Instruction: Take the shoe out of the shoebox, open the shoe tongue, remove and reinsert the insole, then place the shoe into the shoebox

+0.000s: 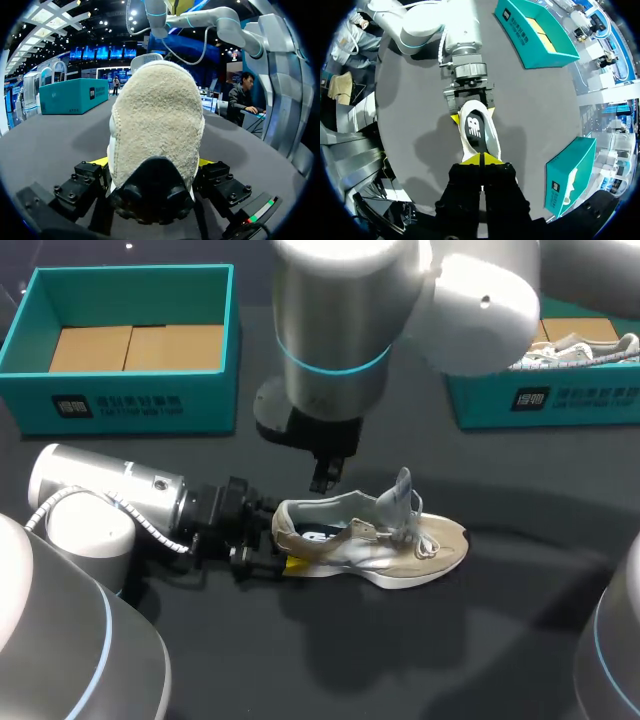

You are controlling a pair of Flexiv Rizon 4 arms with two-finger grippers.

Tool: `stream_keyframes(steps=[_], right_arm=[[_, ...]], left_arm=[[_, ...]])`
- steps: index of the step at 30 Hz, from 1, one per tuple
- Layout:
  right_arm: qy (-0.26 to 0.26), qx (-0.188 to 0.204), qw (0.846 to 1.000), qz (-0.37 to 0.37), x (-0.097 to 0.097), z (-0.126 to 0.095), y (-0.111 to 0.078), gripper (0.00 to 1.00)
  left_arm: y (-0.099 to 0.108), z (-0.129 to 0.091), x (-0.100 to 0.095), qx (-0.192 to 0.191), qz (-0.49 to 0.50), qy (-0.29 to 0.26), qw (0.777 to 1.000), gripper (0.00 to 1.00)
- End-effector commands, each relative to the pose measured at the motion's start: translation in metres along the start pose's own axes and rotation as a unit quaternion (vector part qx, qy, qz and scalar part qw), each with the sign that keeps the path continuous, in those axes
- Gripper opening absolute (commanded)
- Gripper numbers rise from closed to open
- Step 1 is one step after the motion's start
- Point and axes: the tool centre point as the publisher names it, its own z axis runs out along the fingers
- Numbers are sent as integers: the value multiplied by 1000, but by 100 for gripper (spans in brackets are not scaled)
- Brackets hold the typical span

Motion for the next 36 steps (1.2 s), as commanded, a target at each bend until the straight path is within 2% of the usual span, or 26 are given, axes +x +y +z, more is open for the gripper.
stream_keyframes(steps=[1, 17, 22, 36], right_arm=[[2, -11, 999, -39, 11, 35, 14, 0], [2, -11, 999, -39, 11, 35, 14, 0], [10, -10, 999, -49, 13, 58, 16, 0], [19, -14, 997, -78, 11, 106, 19, 0]], left_arm=[[3, -2, 3, 0, 0, -1, 1000, 0], [3, -2, 3, 0, 0, -1, 1000, 0], [3, -2, 3, 0, 0, -1, 1000, 0], [3, -2, 3, 0, 0, -1, 1000, 0]])
